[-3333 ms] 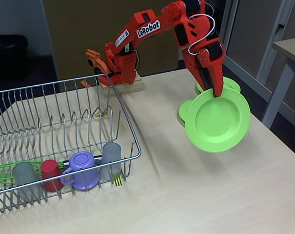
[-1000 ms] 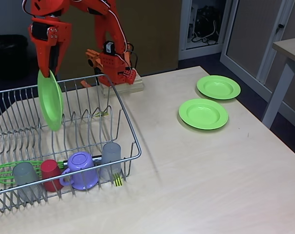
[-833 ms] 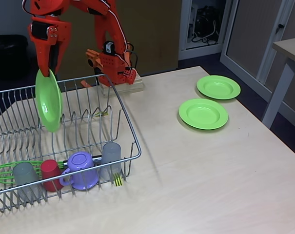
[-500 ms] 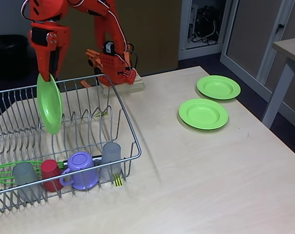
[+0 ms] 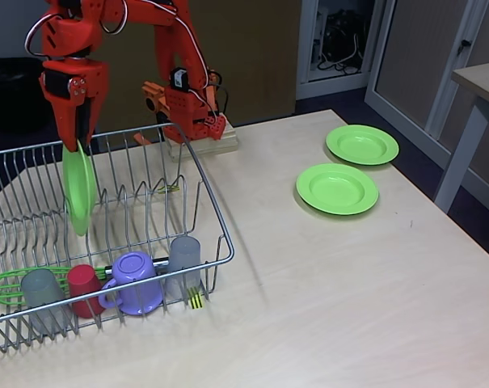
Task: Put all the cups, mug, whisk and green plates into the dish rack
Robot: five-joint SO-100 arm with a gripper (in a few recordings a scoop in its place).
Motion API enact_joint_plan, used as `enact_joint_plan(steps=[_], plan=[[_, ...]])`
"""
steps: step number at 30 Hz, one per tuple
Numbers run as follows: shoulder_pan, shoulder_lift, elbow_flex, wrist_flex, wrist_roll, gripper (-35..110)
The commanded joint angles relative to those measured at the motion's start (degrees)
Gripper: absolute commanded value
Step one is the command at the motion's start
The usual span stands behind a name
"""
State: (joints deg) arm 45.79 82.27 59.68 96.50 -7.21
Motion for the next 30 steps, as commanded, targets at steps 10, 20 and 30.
enact_joint_plan(steps=[10, 20, 30], plan=[[5.1, -5.2, 7.1, -7.5, -6.2, 0], [0.3, -4.0, 12.3, -10.4, -15.2, 24], [-7.6, 8.3, 15.2, -7.4, -15.6, 24]])
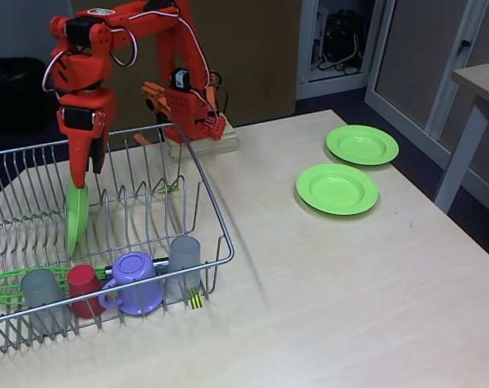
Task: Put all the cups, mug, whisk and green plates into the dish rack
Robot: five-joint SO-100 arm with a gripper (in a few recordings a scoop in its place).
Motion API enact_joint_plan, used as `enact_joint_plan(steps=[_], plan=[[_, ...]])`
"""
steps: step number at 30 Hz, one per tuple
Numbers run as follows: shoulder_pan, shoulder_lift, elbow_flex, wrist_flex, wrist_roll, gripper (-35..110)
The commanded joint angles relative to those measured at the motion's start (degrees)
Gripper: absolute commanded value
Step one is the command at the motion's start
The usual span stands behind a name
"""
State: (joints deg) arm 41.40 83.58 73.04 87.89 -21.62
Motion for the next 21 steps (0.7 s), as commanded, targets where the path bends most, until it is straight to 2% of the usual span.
enact_joint_plan(steps=[1, 4, 7, 10, 15, 18, 21], plan=[[-5.1, 8.8, 3.0, 1.5, -1.1, 24], [-13.0, 14.9, 8.4, 1.5, -0.2, 24], [-23.3, 19.7, 14.9, 1.5, 9.3, 22], [-34.6, 24.3, 23.6, -3.9, 22.8, 21], [-51.8, 25.8, 33.8, -11.3, 49.9, 29], [-59.7, 23.0, 35.3, -15.7, 63.6, 33], [-65.5, 18.2, 34.2, -19.3, 73.3, 35]])
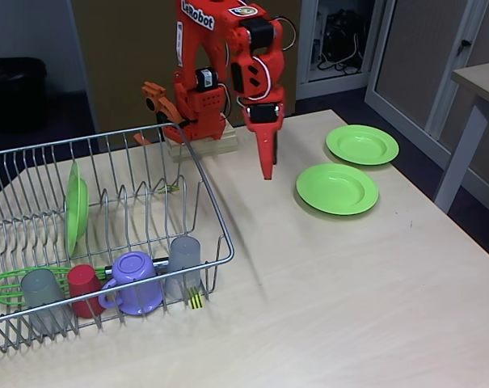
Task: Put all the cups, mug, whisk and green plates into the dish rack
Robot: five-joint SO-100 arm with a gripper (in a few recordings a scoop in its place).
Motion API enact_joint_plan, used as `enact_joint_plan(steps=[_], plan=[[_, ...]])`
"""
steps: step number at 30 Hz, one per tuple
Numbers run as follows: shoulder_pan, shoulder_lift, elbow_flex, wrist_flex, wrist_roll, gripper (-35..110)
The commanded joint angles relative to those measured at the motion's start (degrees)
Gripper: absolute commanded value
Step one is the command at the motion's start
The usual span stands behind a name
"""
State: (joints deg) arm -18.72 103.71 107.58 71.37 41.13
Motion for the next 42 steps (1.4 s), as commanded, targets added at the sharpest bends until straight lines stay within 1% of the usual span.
enact_joint_plan(steps=[1, 7, 13, 17, 21, 29, 36, 38, 42], plan=[[-7.1, -3.7, -1.1, -3.7, 13.3, 35], [-15.1, -14.7, -4.4, -11.9, 25.6, 35], [-20.3, -22.5, -2.6, -22.4, 34.2, 36], [-21.6, -25.4, -0.6, -29.3, 36.5, 37], [-22.2, -28.0, 0.4, -33.5, 38.5, 37], [-21.5, -29.0, 5.3, -41.0, 38.3, 36], [-21.4, -32.5, 9.3, -51.5, 39.8, 34], [-21.6, -33.8, 10.4, -54.7, 41.0, 32], [-21.3, -36.4, 12.9, -61.3, 42.5, 23]])
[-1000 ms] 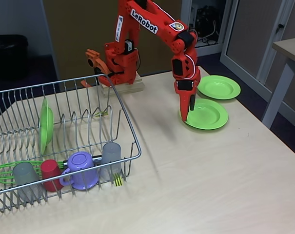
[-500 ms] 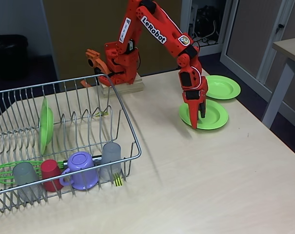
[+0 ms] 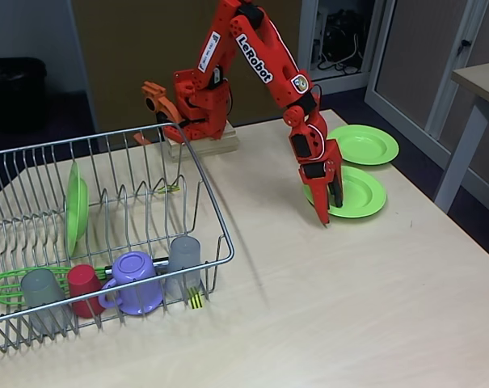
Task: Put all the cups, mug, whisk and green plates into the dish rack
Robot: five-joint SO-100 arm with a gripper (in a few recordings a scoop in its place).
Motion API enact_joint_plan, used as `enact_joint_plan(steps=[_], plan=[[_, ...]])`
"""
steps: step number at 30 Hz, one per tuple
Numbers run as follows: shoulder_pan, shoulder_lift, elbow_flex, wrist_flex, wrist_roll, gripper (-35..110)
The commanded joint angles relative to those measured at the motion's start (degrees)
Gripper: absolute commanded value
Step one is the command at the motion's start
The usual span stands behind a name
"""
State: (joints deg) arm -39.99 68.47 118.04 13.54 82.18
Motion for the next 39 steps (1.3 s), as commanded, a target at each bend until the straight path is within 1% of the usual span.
enact_joint_plan(steps=[1, 10, 13, 17, 19, 25, 30, 33, 36, 39], plan=[[0.3, -1.6, 2.6, -4.1, 1.6, 21], [2.0, -1.4, 3.4, -4.9, 3.9, 1], [2.1, -0.8, 3.3, -3.6, 3.3, 0], [2.5, 2.2, 2.7, 1.4, 0.3, 0], [3.0, 4.6, 1.8, 6.2, -2.2, 0], [5.1, 11.6, -6.0, 27.2, -12.2, 0], [6.1, 13.9, -19.2, 48.5, -19.5, 0], [6.1, 13.4, -27.5, 59.2, -22.1, 0], [6.0, 12.1, -34.3, 65.8, -24.3, 0], [5.7, 10.7, -38.1, 68.5, -26.4, 0]])
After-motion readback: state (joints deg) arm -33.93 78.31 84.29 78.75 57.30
